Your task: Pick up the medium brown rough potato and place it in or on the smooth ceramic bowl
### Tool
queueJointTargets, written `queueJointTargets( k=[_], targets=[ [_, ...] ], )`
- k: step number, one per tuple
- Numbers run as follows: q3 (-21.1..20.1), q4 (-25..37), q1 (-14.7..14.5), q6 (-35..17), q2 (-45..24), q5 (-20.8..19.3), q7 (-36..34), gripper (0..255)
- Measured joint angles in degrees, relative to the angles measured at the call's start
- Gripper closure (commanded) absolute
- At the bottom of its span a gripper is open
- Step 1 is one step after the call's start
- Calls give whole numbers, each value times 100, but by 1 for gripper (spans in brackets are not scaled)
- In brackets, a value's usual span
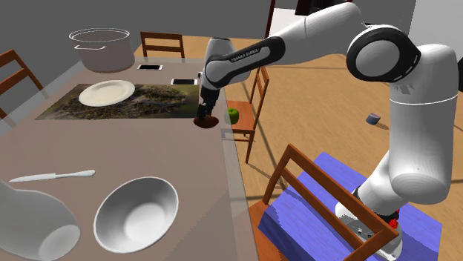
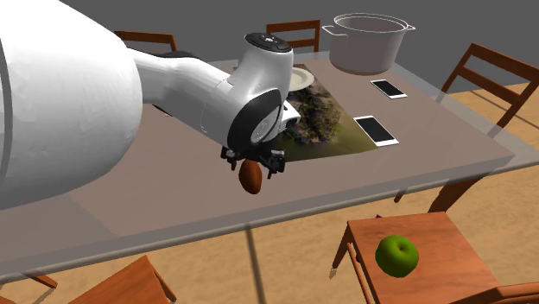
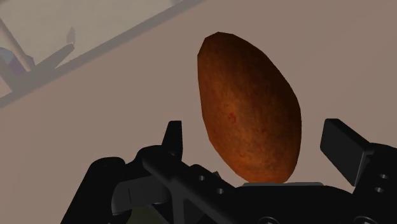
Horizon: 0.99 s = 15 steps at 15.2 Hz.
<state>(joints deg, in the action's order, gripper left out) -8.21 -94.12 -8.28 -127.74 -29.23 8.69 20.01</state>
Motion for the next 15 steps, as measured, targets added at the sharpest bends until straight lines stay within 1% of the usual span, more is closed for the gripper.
queueJointTargets(
  k=[6, 7, 15],
  targets=[
    [-1, -10, -10, -48, -34, -1, -3, 0],
    [-1, -10, -10, -48, -34, -1, -3, 255],
    [-2, -9, -11, -46, -33, -2, -4, 255]
  ],
)
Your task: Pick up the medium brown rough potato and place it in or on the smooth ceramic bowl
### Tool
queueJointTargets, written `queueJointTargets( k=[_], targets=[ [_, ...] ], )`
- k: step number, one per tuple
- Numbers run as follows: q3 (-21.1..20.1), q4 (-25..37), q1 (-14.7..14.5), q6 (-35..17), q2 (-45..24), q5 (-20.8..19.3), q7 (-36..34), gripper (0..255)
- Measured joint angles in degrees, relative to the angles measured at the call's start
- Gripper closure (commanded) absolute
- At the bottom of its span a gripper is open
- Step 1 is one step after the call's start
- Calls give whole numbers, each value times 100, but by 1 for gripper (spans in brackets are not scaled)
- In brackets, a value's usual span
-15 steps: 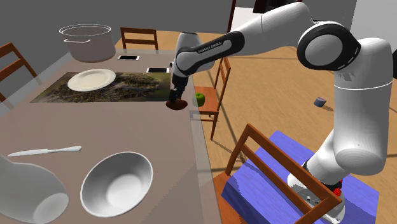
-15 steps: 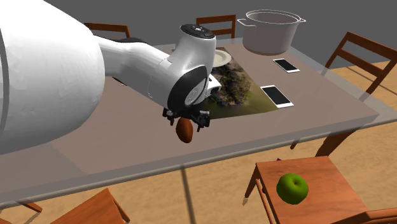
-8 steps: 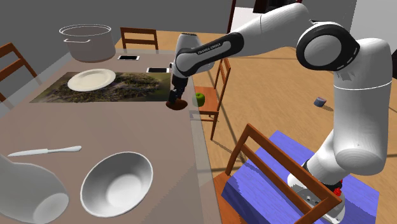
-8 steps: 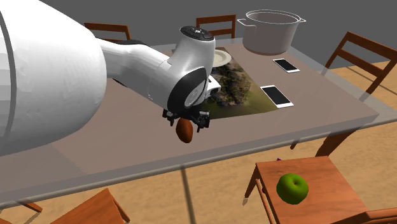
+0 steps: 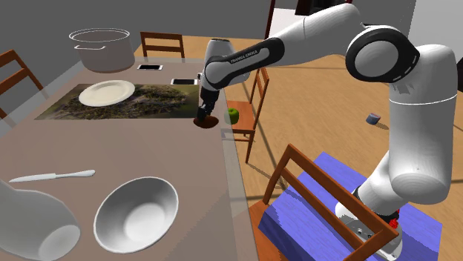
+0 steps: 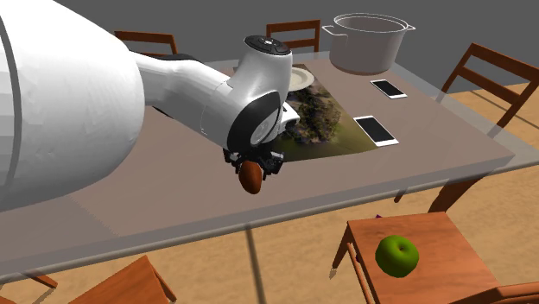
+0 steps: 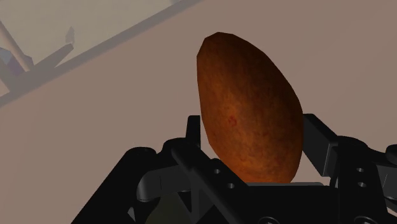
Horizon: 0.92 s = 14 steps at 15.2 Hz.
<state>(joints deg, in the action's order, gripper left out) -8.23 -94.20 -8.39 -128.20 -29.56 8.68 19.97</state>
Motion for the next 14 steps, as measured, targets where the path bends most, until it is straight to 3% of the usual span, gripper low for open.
queueJointTargets(
  k=[14],
  targets=[
    [-1, 323, 13, 653, 339, -19, -106, 255]
  ],
)
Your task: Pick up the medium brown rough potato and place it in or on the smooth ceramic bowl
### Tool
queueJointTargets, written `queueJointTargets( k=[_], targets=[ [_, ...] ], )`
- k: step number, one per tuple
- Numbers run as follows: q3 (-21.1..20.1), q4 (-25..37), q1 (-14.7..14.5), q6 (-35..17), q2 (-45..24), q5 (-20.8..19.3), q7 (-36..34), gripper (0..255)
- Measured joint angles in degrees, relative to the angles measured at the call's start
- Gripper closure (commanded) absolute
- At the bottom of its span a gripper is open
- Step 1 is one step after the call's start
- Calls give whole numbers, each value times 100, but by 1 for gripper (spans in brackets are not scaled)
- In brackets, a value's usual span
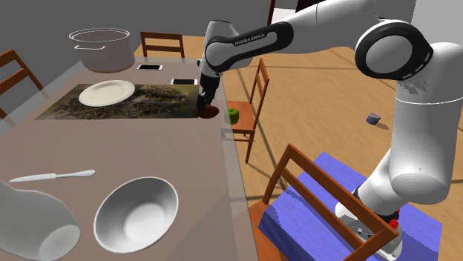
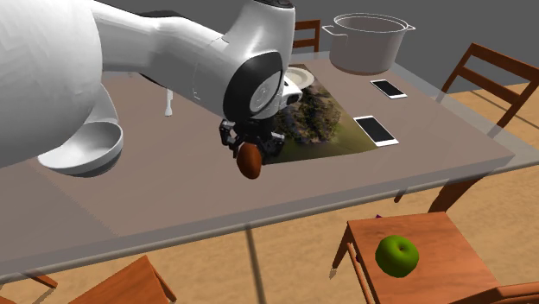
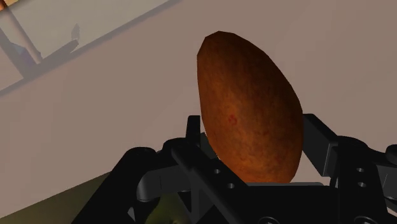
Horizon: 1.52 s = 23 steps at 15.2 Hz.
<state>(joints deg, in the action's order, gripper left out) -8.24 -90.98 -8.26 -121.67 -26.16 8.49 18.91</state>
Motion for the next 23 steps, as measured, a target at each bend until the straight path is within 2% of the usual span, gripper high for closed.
queueJointTargets(
  k=[18, 23],
  targets=[
    [1, 934, 13, 1217, 298, -42, -186, 255],
    [-132, 576, -301, 1048, 564, -89, -627, 255]
  ],
)
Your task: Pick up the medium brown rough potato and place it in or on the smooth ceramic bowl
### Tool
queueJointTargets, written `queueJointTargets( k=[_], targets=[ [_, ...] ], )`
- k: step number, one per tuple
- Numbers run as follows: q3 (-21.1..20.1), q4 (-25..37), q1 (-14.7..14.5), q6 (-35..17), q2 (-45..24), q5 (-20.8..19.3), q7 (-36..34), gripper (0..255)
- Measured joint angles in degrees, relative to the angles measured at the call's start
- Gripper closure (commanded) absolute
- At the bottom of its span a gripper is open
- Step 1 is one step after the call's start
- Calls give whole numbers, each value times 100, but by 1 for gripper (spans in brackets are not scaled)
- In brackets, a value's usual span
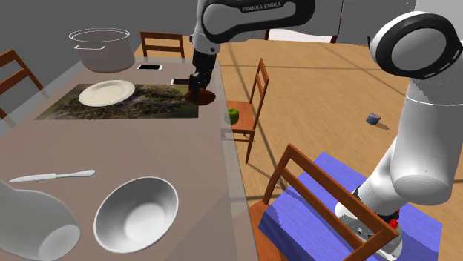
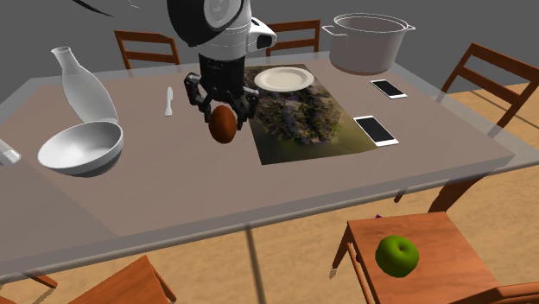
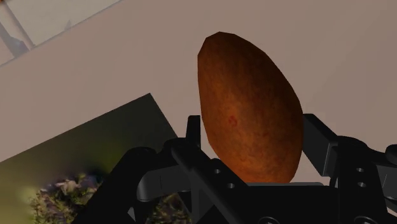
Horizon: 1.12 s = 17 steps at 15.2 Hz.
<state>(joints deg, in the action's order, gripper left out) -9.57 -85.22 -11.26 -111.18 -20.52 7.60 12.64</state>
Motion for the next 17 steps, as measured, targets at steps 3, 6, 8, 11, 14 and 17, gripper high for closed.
queueJointTargets(
  k=[3, 6, 8, 11, 14, 17],
  targets=[
    [-104, -249, -232, -145, 159, -41, -334, 255],
    [-205, -408, -461, -274, 242, -95, -670, 255],
    [-286, -483, -646, -351, 282, -145, -943, 255],
    [-392, -492, -888, -383, 312, -221, -1311, 255],
    [-504, -526, -1159, -477, 301, -316, -1714, 255],
    [-598, -417, -1424, -503, 206, -433, -2100, 255]
  ],
)
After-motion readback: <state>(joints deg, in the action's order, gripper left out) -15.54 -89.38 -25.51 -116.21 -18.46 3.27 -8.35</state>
